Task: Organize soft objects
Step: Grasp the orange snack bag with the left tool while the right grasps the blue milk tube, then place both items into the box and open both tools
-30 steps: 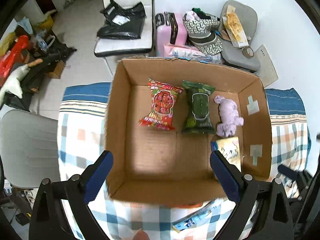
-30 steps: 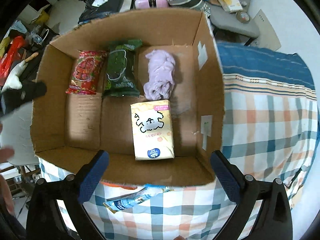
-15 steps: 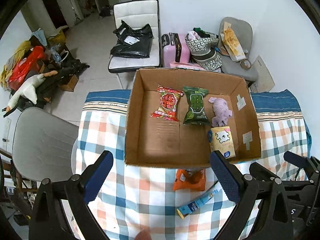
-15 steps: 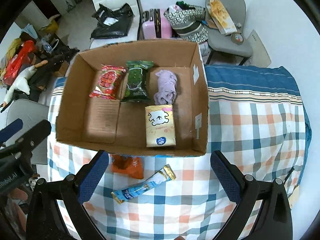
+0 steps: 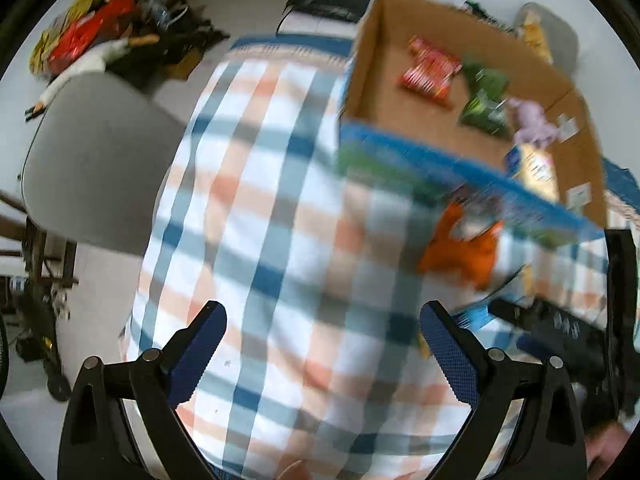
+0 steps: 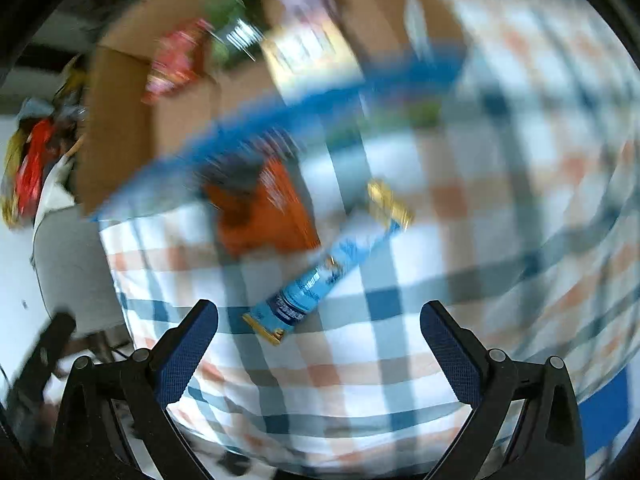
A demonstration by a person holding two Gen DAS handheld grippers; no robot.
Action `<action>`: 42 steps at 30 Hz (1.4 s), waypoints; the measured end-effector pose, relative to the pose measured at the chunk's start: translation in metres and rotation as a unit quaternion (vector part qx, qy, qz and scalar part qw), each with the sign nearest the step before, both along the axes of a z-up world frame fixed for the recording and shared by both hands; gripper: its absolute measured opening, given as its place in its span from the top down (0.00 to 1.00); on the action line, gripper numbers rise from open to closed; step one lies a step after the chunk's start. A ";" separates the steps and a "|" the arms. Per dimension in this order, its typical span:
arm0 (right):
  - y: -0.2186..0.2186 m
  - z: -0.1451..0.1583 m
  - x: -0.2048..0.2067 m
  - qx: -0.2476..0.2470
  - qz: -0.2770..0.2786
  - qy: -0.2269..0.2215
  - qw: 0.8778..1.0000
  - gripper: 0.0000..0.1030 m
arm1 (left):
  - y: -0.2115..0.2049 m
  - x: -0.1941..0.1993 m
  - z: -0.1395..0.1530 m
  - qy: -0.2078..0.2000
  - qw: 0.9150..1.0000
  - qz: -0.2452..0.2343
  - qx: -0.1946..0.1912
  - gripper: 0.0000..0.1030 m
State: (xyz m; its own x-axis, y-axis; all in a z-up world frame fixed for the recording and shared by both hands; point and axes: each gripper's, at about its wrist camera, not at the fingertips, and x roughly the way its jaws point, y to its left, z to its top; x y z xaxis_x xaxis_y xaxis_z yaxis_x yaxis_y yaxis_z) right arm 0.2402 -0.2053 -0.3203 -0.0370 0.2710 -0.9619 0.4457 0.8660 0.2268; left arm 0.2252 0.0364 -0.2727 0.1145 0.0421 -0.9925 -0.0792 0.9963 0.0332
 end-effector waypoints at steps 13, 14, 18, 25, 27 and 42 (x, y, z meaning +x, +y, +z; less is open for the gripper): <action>0.027 -0.073 -0.012 -0.020 0.014 0.047 0.999 0.73 | -0.039 0.012 -0.040 0.039 0.997 -0.065 -0.021 0.04; 0.023 -0.071 -0.015 -0.025 0.019 0.048 0.998 0.75 | -0.049 0.016 -0.043 0.040 0.996 -0.076 -0.028 0.04; -0.005 -0.056 -0.028 -0.053 0.035 0.043 0.997 0.76 | -0.093 0.034 -0.062 0.058 0.989 -0.123 -0.066 0.04; -0.036 -0.056 -0.039 -0.057 0.013 0.042 0.997 0.76 | -0.137 0.060 -0.097 0.080 0.980 -0.173 -0.064 0.04; -0.032 -0.057 -0.041 -0.058 0.008 0.041 0.997 0.76 | -0.142 0.065 -0.101 0.082 0.979 -0.176 -0.064 0.04; -0.032 -0.057 -0.032 -0.060 0.031 0.052 0.996 0.80 | -0.138 0.045 -0.100 0.085 0.977 -0.189 -0.041 0.42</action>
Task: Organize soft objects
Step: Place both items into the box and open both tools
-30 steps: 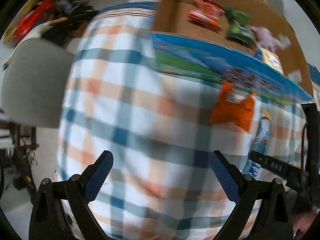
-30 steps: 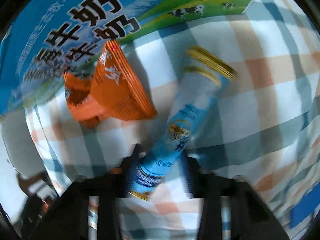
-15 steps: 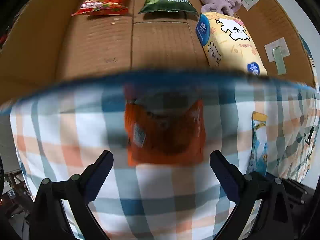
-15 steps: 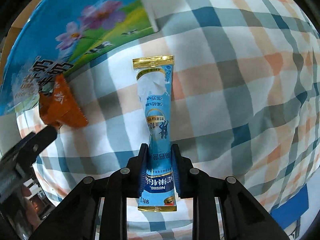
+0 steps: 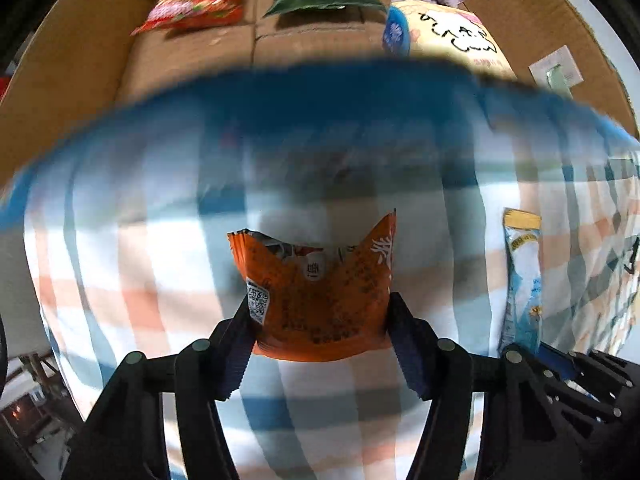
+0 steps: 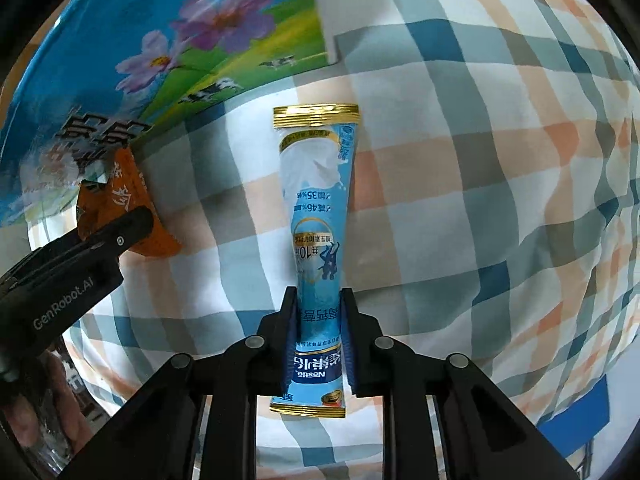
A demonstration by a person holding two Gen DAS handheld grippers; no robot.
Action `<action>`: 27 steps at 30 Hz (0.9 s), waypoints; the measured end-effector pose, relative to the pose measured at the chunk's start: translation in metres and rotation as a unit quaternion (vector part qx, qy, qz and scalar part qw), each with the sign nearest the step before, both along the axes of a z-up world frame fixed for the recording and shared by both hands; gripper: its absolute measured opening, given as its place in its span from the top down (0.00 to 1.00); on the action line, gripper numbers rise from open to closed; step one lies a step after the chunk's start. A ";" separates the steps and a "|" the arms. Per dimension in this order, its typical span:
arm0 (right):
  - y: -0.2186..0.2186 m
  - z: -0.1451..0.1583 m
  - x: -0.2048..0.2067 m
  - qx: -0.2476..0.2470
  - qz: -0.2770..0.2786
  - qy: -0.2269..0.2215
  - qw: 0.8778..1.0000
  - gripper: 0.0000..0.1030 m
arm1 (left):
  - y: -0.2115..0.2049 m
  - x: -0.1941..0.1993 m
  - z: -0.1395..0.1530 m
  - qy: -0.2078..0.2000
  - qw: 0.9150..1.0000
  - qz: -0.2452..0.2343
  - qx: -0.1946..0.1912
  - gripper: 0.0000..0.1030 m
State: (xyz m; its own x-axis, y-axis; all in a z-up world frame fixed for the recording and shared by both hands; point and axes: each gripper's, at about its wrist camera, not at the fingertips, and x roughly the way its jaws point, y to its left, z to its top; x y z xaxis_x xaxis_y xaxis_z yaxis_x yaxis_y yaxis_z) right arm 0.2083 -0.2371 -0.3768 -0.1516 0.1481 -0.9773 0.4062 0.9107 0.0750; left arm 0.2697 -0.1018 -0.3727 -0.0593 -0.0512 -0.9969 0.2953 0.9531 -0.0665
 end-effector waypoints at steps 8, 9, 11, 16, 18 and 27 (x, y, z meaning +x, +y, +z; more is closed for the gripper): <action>0.020 0.014 -0.016 0.016 0.045 0.004 0.999 0.82 | 0.039 -0.046 0.045 -0.012 1.000 0.027 -0.010 0.42; 0.021 0.017 -0.017 0.018 0.048 0.002 0.999 0.82 | 0.044 -0.050 0.054 -0.016 0.999 0.030 -0.014 0.42; 0.024 0.027 -0.020 0.022 0.058 -0.006 0.998 0.82 | 0.051 -0.063 0.070 -0.026 0.999 0.035 -0.024 0.42; 0.034 0.066 -0.024 0.040 0.083 -0.039 0.995 0.82 | 0.063 -0.072 0.121 -0.049 0.996 0.041 -0.062 0.42; 0.040 0.088 -0.025 0.049 0.093 -0.059 0.993 0.82 | 0.065 -0.063 0.141 -0.063 0.994 0.040 -0.074 0.42; 0.074 0.175 0.031 0.073 0.122 -0.141 0.980 0.82 | 0.064 0.022 0.183 -0.114 0.990 0.040 -0.072 0.42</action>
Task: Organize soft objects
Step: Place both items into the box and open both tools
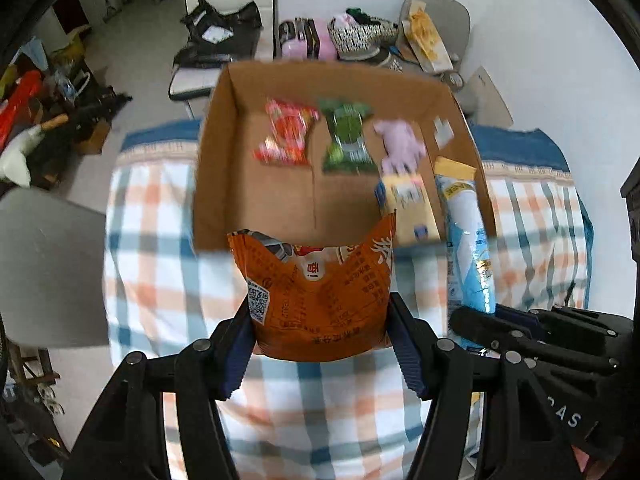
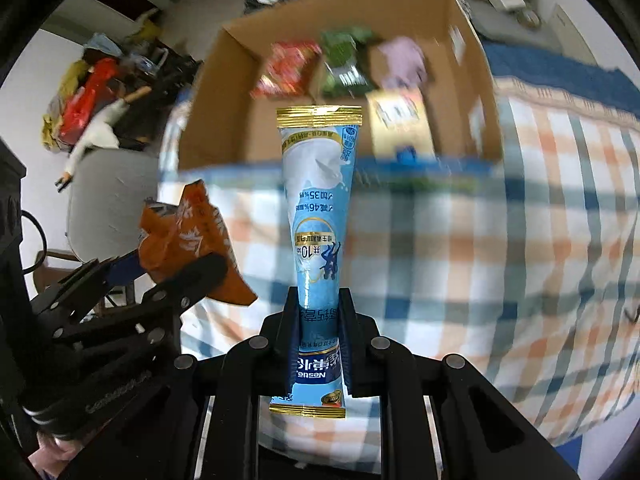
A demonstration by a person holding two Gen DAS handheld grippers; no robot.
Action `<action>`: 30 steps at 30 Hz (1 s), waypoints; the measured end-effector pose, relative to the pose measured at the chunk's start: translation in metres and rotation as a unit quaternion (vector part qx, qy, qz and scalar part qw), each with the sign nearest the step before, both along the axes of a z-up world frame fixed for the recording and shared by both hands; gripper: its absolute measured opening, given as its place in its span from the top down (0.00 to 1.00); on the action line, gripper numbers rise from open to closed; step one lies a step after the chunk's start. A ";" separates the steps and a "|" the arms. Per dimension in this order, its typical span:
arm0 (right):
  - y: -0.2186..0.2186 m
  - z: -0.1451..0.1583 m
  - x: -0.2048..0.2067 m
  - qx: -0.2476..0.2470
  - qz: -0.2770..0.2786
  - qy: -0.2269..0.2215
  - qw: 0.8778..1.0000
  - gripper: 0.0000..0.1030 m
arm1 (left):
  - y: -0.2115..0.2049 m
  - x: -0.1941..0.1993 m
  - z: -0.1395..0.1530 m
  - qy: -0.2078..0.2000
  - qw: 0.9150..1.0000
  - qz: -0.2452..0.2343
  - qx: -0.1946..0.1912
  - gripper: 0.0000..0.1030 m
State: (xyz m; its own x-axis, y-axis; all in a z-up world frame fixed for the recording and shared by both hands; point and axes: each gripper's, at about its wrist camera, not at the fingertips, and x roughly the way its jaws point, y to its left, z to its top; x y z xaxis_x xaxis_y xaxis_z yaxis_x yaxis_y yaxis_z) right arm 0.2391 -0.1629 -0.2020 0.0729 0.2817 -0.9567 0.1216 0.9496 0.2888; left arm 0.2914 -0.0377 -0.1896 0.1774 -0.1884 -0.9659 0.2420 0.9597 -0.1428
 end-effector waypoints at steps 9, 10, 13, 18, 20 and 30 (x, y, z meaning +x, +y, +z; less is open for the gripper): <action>-0.016 0.009 0.081 -0.049 -0.030 -0.029 0.998 0.82 | -0.003 0.079 -0.007 0.017 1.000 -0.010 0.021 0.42; -0.021 0.008 0.087 -0.060 -0.032 -0.027 0.997 0.82 | -0.006 0.086 -0.011 0.022 0.999 -0.012 0.024 0.42; -0.043 -0.004 0.112 -0.088 -0.041 -0.011 0.995 0.82 | -0.018 0.107 -0.028 0.046 0.998 -0.024 0.031 0.42; -0.071 -0.034 0.145 -0.124 -0.048 0.019 0.991 0.82 | -0.037 0.129 -0.065 0.086 0.995 -0.036 0.046 0.42; -0.078 -0.046 0.154 -0.133 -0.049 0.028 0.989 0.82 | -0.041 0.133 -0.077 0.093 0.994 -0.037 0.054 0.42; -0.091 -0.086 0.168 -0.150 -0.047 0.057 0.986 0.82 | -0.043 0.143 -0.109 0.121 0.990 -0.035 0.059 0.41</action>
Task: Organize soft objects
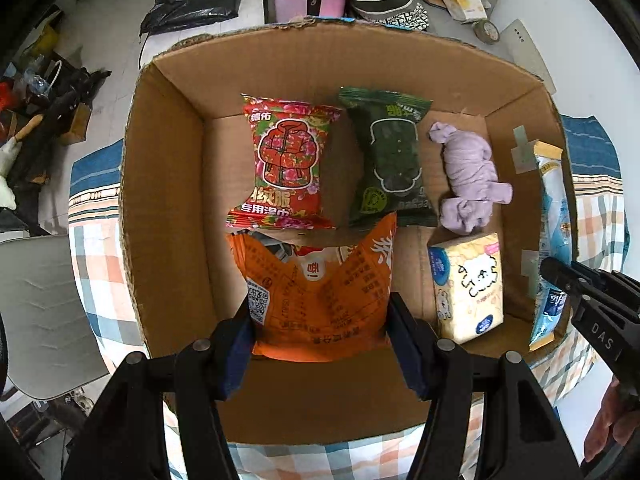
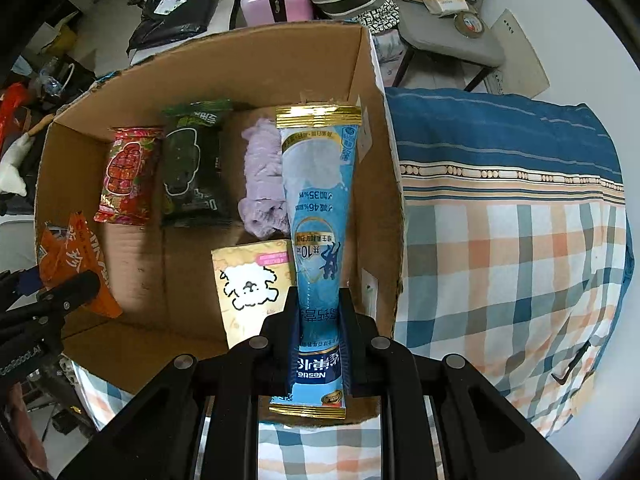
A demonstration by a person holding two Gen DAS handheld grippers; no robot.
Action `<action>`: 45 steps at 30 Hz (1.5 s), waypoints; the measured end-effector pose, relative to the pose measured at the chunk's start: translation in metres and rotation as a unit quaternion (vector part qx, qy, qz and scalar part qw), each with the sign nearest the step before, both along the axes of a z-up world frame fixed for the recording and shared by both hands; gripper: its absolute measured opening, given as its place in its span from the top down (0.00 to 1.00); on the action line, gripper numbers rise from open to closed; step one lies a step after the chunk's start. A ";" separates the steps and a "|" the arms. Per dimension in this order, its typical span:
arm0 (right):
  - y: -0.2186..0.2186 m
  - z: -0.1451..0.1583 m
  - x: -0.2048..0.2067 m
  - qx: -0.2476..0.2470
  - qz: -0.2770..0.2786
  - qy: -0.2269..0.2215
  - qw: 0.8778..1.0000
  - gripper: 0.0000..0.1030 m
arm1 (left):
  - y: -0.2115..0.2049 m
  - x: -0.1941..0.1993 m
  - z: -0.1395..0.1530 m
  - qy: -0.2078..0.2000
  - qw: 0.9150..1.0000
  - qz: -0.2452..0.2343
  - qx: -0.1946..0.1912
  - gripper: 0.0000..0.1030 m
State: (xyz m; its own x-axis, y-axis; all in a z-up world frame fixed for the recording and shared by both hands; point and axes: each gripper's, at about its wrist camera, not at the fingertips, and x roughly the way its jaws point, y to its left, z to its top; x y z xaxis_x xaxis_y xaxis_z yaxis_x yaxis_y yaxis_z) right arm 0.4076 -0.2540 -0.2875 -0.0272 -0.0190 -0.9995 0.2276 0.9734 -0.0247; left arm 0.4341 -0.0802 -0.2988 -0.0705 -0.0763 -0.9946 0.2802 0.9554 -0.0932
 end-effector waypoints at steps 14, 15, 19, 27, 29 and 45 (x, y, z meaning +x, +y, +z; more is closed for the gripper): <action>0.001 -0.013 0.008 -0.024 0.008 0.014 1.000 0.79 | 0.006 0.003 -0.017 0.021 0.999 0.028 0.010 0.35; 0.000 -0.013 0.007 -0.022 0.006 0.014 1.000 0.78 | 0.007 0.002 -0.016 0.020 0.999 0.030 0.008 0.32; -0.001 -0.008 0.004 -0.021 0.004 0.009 1.000 0.71 | 0.006 0.000 -0.010 0.015 0.999 0.037 0.001 0.18; 0.007 0.005 -0.002 -0.017 0.012 0.005 1.000 0.53 | 0.010 -0.018 0.008 -0.009 0.999 0.034 0.008 0.04; 0.010 0.008 -0.004 -0.016 0.017 0.002 1.000 0.43 | 0.014 -0.025 0.012 -0.019 0.999 0.038 0.008 0.03; 0.030 0.016 -0.032 0.007 0.014 -0.023 1.000 0.04 | 0.033 -0.060 0.048 -0.104 0.992 0.069 0.023 0.03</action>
State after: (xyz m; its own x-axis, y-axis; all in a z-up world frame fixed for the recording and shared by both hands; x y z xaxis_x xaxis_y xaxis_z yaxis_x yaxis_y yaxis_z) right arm 0.3756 -0.2238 -0.2711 0.0186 -0.0057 -0.9998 0.2005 0.9797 -0.0019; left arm 0.3738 -0.0473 -0.2512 0.1445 -0.0245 -0.9892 0.1543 0.9880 -0.0019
